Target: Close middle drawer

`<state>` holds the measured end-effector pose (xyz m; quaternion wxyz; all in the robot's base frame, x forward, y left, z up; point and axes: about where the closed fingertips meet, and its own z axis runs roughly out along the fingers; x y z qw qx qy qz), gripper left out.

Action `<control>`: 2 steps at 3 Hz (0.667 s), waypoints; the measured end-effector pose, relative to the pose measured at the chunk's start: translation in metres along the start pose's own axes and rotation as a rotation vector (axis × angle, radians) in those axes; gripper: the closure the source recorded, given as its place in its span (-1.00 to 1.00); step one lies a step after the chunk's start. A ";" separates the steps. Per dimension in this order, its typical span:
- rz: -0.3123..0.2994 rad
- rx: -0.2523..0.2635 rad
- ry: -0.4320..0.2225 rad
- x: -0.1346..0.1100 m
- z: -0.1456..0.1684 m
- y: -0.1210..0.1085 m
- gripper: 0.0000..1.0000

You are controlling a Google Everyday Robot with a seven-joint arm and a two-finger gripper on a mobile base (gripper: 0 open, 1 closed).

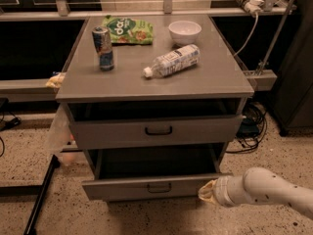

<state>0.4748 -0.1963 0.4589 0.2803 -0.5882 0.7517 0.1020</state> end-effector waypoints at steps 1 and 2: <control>0.003 0.002 -0.045 0.012 0.037 -0.002 1.00; 0.003 0.002 -0.045 0.012 0.037 -0.002 1.00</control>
Offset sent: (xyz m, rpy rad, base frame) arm 0.0116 0.0053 -0.0278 0.0328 -0.0186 0.0035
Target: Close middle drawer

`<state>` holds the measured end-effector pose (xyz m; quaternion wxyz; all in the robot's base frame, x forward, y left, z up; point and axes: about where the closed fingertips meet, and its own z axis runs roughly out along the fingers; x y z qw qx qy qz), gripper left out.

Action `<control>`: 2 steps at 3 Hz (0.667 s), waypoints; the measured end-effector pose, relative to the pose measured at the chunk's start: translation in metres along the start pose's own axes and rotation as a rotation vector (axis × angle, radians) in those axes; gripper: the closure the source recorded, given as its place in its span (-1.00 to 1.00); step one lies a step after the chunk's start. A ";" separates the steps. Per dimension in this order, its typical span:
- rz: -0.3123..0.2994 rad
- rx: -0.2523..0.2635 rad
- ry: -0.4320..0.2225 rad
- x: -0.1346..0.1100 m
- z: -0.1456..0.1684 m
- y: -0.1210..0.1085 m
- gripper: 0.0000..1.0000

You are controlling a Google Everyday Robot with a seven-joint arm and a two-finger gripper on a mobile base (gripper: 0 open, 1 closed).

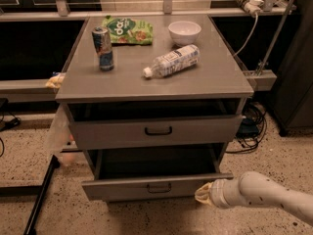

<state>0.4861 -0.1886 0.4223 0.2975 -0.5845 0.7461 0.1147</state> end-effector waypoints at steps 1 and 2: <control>-0.049 0.053 0.015 0.006 0.002 -0.005 1.00; -0.115 0.151 0.016 0.016 0.010 -0.020 1.00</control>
Offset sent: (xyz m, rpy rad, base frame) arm 0.0406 -0.0283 -0.0206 -0.1197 -0.3261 -0.0147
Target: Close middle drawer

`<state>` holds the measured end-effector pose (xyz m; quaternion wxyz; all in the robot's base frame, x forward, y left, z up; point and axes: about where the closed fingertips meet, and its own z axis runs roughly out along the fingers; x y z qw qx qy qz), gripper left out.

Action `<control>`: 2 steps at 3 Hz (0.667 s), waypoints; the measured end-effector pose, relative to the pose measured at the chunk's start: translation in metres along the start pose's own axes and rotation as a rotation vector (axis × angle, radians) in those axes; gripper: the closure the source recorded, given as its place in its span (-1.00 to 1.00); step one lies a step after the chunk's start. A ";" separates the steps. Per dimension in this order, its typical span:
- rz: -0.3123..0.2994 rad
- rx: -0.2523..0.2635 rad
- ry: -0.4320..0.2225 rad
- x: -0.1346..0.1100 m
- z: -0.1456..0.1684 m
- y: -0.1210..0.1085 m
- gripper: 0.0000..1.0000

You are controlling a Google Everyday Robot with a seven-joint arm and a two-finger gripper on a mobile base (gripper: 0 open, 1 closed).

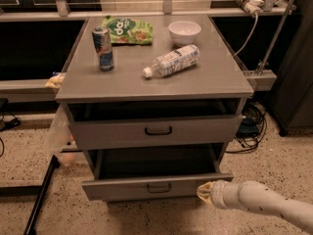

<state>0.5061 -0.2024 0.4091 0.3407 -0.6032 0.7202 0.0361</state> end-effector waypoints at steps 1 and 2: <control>-0.037 0.059 -0.004 0.006 0.011 -0.012 1.00; -0.057 0.107 -0.018 0.009 0.019 -0.025 1.00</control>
Offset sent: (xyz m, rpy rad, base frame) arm 0.0502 -0.0105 -0.0117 -0.0153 -0.1897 -0.0179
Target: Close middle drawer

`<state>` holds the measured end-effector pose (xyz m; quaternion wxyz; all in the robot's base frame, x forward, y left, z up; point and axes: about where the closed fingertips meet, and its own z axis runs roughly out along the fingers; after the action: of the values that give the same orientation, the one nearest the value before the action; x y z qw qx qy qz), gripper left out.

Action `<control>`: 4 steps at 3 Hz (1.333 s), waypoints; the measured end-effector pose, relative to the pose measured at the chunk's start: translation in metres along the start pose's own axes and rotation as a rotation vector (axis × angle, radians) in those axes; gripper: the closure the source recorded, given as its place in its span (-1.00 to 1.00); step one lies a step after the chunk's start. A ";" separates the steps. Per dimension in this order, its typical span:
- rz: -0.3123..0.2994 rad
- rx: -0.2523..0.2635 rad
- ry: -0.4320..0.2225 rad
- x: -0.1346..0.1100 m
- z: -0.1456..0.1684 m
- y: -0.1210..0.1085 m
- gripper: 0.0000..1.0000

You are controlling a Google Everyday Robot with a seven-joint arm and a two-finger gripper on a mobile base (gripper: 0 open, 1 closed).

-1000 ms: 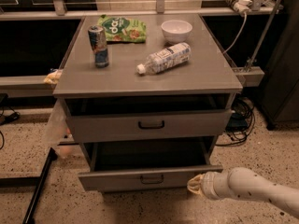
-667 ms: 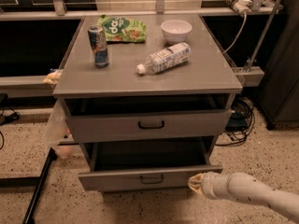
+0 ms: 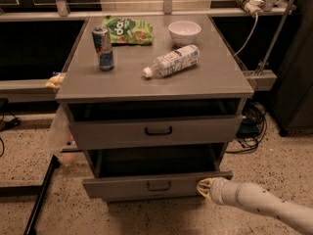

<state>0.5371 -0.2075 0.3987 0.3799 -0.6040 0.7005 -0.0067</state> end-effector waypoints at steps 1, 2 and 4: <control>-0.014 0.046 -0.019 -0.001 0.007 -0.013 1.00; -0.025 0.076 -0.039 -0.003 0.017 -0.027 1.00; -0.040 0.092 -0.054 -0.007 0.042 -0.060 1.00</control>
Offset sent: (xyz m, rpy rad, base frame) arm 0.0522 0.0024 0.0057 0.0316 -0.1342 -0.0073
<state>0.6102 -0.1988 0.4006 0.4258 -0.5998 0.6768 -0.0304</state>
